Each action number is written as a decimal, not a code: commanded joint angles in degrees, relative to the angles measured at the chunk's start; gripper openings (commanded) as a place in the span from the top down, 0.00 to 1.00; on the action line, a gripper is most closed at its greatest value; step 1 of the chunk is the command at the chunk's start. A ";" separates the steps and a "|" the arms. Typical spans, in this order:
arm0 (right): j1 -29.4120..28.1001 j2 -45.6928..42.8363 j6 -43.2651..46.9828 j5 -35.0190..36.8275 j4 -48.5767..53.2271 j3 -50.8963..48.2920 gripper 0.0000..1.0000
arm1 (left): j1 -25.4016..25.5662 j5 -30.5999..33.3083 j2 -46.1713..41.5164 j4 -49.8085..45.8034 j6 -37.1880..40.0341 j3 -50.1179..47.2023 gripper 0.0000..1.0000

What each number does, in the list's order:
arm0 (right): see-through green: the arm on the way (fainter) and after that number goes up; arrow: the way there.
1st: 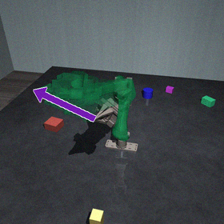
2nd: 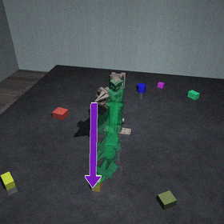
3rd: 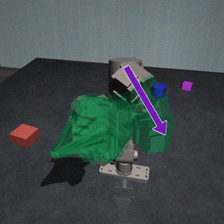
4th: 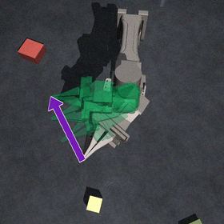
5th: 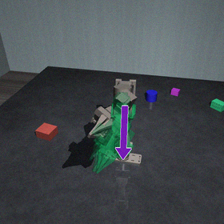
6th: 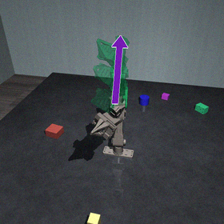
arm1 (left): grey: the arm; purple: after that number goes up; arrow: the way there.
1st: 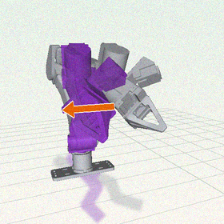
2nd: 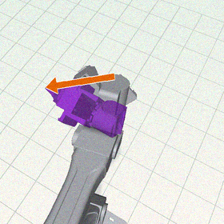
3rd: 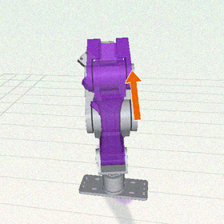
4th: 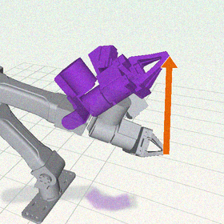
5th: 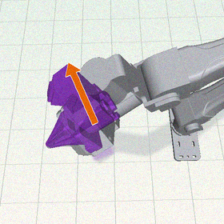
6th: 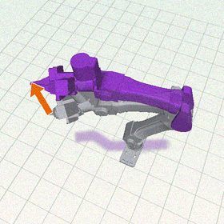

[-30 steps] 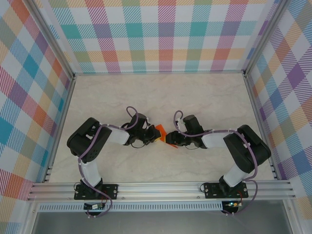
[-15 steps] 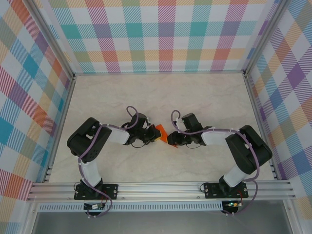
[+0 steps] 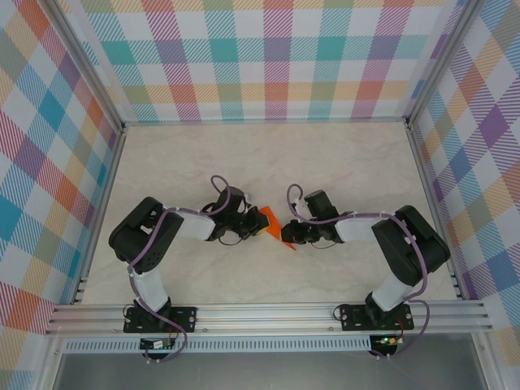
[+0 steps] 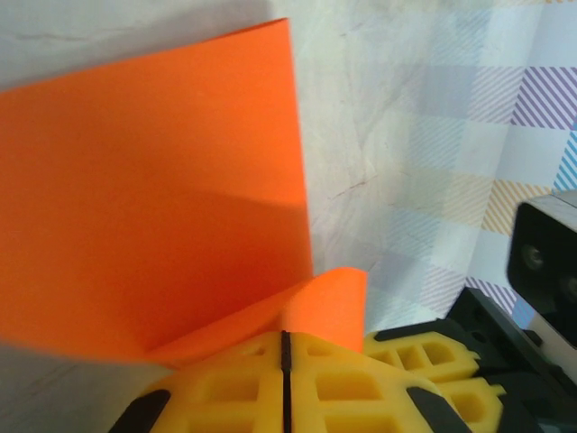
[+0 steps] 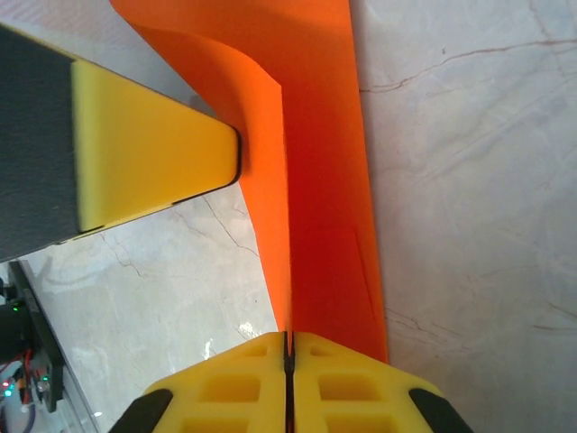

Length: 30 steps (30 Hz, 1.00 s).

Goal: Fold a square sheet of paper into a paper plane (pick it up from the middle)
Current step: Fold the wing for the fifth time at the center of the table.

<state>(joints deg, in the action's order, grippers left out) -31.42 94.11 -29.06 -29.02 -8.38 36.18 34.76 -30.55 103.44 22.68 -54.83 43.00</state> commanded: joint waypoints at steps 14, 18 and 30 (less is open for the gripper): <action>3.29 2.96 -7.97 -8.23 -9.41 -2.60 0.95 | 2.40 -2.33 -0.82 8.02 -0.19 -2.65 0.91; 3.46 3.53 -8.21 -8.35 -9.27 -2.59 0.95 | 2.80 -2.24 0.47 7.87 -0.09 -1.45 0.91; 3.56 4.40 -7.58 -8.11 -7.53 -2.25 0.94 | 3.16 -0.71 3.06 4.91 0.93 -0.74 0.93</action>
<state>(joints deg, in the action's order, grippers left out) -28.32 97.84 -37.10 -36.14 -16.60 34.22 36.99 -31.88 105.51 28.64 -54.61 40.82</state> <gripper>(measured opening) 0.056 0.073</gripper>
